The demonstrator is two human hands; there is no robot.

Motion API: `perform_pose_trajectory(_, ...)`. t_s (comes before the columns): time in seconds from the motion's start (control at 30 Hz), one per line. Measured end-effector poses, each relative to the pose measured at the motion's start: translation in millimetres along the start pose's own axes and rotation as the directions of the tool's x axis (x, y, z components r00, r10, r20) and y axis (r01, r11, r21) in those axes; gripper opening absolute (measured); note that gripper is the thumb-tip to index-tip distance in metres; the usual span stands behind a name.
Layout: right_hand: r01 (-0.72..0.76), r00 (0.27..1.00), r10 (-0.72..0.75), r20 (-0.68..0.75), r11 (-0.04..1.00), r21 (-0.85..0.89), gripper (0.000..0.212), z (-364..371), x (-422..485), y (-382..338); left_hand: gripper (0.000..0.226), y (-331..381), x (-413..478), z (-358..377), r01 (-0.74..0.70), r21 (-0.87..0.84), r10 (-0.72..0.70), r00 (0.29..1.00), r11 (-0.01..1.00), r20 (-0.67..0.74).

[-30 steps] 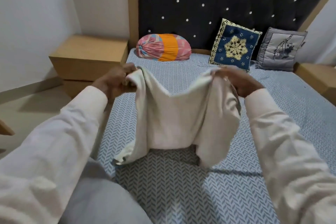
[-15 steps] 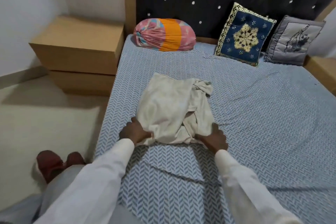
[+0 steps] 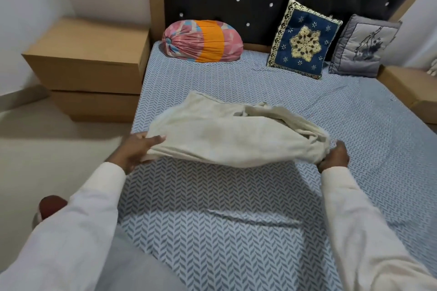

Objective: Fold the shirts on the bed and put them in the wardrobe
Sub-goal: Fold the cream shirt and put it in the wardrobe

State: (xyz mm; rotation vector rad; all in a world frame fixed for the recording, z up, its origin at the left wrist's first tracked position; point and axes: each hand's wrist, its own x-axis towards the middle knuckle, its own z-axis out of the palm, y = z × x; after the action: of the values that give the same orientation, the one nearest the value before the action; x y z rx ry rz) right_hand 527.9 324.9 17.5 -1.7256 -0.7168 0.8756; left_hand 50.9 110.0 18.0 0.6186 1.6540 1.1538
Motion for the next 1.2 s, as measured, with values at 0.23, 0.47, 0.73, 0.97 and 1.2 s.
perform_pose_trajectory(0.23,-0.276,0.889,0.376,0.261,0.895,-0.352,0.079,-23.0,-30.9,108.7,0.033,-75.9,-18.7,2.6,0.216,0.339,-0.307,0.920,0.916,0.244)
perform_pose_trajectory(0.47,-0.183,0.945,0.180,0.273,0.983,-0.016,0.041,-13.0,-37.9,76.4,0.008,-70.2,-28.7,2.9,-0.145,0.342,0.186,0.978,0.928,-0.091)
perform_pose_trajectory(0.73,-0.319,0.602,0.452,0.658,0.892,-0.321,0.028,-74.7,-34.7,-5.5,0.029,-45.1,-17.2,8.5,-0.341,0.193,0.370,0.917,0.920,-0.147)
perform_pose_trajectory(0.97,-0.134,0.983,0.053,-0.176,0.865,-0.484,0.061,-108.4,-0.8,40.3,0.042,-78.7,-16.1,11.1,-0.118,0.452,0.176,0.980,0.884,-0.089)
perform_pose_trajectory(1.2,0.623,0.658,-0.053,0.752,0.599,-0.503,0.036,-49.3,-84.5,105.5,0.063,-108.3,-30.4,2.7,-0.124,0.315,0.168,0.979,0.941,-0.116)
